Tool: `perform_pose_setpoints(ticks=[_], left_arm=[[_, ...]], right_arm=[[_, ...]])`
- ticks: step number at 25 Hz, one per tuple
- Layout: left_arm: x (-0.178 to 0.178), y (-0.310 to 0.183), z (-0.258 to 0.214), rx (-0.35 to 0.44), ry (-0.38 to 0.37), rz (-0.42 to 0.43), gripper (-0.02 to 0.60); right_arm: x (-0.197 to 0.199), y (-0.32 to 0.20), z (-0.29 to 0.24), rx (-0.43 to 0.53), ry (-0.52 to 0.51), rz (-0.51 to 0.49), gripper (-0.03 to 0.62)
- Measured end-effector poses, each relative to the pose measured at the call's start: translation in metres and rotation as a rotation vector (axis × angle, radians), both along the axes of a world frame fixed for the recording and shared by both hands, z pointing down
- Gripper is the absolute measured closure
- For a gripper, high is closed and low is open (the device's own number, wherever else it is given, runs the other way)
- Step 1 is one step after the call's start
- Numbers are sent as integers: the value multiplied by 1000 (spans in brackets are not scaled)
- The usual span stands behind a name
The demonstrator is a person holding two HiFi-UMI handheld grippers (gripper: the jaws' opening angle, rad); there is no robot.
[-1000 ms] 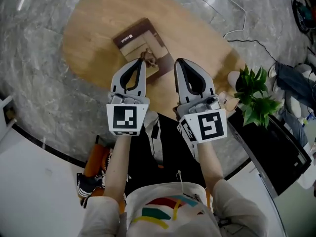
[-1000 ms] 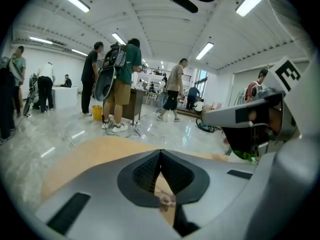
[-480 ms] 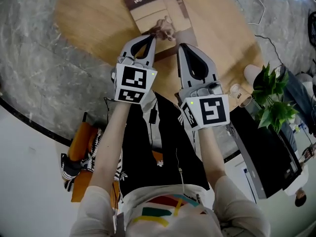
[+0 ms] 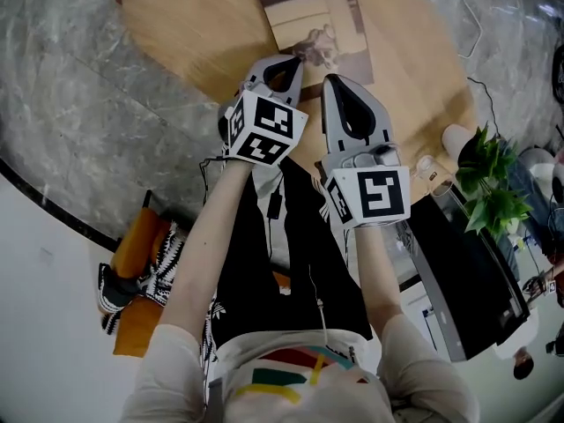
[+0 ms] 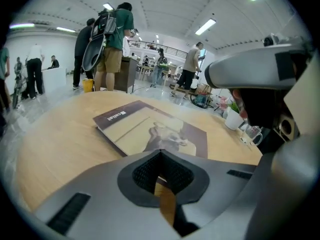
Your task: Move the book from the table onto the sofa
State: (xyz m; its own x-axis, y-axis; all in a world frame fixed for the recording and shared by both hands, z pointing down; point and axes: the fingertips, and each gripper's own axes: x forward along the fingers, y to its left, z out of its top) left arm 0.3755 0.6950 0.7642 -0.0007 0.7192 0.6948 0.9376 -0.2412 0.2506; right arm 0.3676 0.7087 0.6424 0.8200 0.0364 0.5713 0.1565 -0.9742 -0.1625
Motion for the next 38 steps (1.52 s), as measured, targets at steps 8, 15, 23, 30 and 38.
perform_pose_setpoints(ticks=[8,15,23,30,38], left_arm=[[7,-31,0,66,24,5,575],[21,-88,1,93,-1,-152,575],[35,-135,1,130,2,-279,575],[39,-175,4,133,-19,-382,574],[36,-198,5,124,-62,-494,575]], right_arm=[[13,-17,-19,-16,1,-44,582],[26,-32,-22,-29,4,-103,582],[48,-53,-23,-29,-7,-206,582],[69,-90,-29,-38,9,-304,582],[75,-111,-33,-41,23,-374,582]])
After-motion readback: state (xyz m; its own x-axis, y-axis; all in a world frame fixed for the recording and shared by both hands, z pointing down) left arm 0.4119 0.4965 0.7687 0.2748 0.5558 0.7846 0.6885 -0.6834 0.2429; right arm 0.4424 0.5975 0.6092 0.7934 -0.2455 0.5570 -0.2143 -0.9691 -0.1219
